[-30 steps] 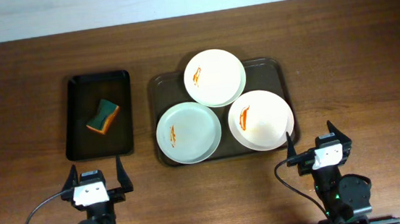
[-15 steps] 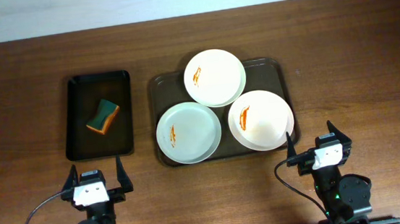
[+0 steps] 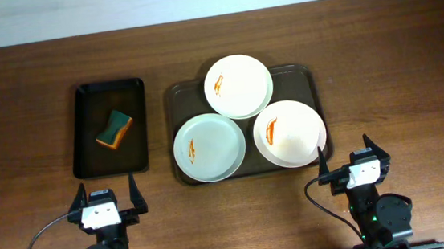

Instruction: Clean dirty plates on tray and stack at the side

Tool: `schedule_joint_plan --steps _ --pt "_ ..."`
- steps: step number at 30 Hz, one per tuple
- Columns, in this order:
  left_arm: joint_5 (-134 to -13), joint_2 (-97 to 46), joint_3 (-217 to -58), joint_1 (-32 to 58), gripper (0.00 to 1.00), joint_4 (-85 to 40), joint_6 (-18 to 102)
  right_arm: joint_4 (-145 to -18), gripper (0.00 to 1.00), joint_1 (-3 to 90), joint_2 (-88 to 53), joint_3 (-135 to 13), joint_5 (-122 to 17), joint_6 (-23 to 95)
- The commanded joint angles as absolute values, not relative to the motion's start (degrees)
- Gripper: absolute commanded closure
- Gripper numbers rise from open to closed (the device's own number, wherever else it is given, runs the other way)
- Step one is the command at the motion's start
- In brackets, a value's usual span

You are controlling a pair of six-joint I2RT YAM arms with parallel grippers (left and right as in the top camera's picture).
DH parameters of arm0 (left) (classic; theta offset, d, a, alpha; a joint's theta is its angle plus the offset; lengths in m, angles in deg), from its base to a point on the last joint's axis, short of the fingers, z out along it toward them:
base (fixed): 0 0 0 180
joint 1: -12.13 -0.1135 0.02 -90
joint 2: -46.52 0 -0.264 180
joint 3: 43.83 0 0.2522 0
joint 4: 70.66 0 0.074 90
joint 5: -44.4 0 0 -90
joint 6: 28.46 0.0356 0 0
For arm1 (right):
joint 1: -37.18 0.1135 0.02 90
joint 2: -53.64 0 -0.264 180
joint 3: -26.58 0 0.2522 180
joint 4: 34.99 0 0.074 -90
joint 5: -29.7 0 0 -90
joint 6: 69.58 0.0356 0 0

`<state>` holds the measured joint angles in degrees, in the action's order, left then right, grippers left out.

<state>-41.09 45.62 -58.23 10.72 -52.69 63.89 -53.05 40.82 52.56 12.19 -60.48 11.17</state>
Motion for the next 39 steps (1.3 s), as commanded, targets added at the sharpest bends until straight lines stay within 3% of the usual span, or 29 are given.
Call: schedule_joint_plan --steps 1,3,8,9,11,13,16,20,22,26,32,37,39 --pt "-40.4 46.1 -58.1 11.0 0.0 -52.5 63.3 -53.4 0.02 41.3 52.4 12.5 -61.0 11.0" --pt "-43.8 46.1 -58.1 11.0 0.01 -52.6 62.8 -53.4 0.02 41.3 52.4 12.5 -61.0 11.0" --pt "-83.7 46.1 -58.1 11.0 0.01 -61.3 51.9 -53.4 0.02 41.3 52.4 12.5 -61.0 11.0" --pt "-86.5 46.1 -58.1 11.0 0.01 -62.9 51.9 -53.4 0.02 41.3 52.4 12.5 -61.0 11.0" --pt "-86.6 46.1 -58.1 11.0 0.0 -69.2 51.4 -53.4 0.02 41.3 52.4 12.5 -61.0 11.0" --pt "-84.7 46.1 -58.1 11.0 0.01 -84.7 51.1 -53.4 0.02 41.3 52.4 12.5 -61.0 11.0" --pt "-80.4 46.0 -61.4 11.0 0.01 -86.5 51.1 -53.4 0.02 41.3 52.4 12.5 -61.0 11.0" --pt "-77.2 40.7 -74.7 10.8 0.01 -73.5 61.8 -53.4 0.02 41.3 52.4 12.5 -61.0 11.0" --pt "-73.7 33.0 -86.5 10.8 0.01 -54.8 67.7 -53.4 0.01 41.3 52.4 12.5 -61.0 11.0" --pt "-66.9 7.6 -111.0 10.8 0.01 -18.8 68.1 -53.4 0.01 41.3 52.4 12.5 -61.0 11.0" --pt "-64.8 -40.1 -145.6 10.8 0.01 17.8 69.2 -53.4 0.02 41.3 52.4 12.5 -61.0 11.0" --pt "-61.7 -57.3 -149.7 10.8 0.01 19.9 69.2 -53.4 0.02 41.3 52.4 12.5 -61.0 11.0" --pt "-54.2 -61.1 -149.7 10.8 0.01 17.5 69.1 -53.4 0.02 41.3 52.4 12.5 -61.0 11.0"
